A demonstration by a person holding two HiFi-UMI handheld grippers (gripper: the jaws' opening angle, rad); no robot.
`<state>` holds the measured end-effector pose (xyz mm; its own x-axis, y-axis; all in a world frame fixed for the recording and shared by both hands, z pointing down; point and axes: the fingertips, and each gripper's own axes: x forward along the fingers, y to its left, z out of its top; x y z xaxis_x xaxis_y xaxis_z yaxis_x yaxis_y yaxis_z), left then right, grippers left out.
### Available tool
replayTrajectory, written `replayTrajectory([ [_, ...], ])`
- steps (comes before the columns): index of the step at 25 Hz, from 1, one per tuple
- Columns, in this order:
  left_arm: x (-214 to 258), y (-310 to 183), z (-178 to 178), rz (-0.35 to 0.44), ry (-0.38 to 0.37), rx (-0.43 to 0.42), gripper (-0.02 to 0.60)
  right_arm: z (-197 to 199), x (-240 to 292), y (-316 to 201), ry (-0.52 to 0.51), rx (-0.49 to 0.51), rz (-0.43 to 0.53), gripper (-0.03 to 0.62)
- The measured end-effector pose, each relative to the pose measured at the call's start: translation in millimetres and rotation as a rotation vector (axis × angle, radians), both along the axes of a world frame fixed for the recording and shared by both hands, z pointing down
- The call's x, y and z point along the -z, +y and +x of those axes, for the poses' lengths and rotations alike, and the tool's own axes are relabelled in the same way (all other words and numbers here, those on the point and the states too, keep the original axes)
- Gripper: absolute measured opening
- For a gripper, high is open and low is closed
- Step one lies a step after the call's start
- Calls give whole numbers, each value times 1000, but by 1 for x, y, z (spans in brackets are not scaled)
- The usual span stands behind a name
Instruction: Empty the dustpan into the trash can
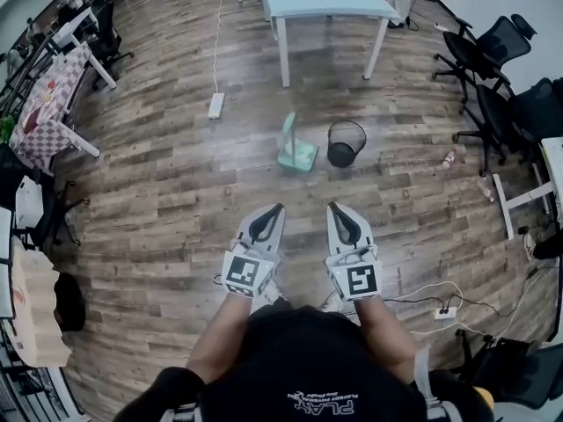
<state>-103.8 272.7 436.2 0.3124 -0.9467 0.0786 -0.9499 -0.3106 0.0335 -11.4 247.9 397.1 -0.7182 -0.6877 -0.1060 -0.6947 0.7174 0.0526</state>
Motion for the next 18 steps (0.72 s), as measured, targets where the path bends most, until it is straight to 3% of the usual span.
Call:
replayTrajectory([
  [12, -9, -3, -66, -5, 65, -49, 31, -54, -30, -4, 106, -91, -74, 23],
  [18, -16, -16, -57, -50, 81, -83, 31, -53, -23, -19, 100, -99, -81, 23],
])
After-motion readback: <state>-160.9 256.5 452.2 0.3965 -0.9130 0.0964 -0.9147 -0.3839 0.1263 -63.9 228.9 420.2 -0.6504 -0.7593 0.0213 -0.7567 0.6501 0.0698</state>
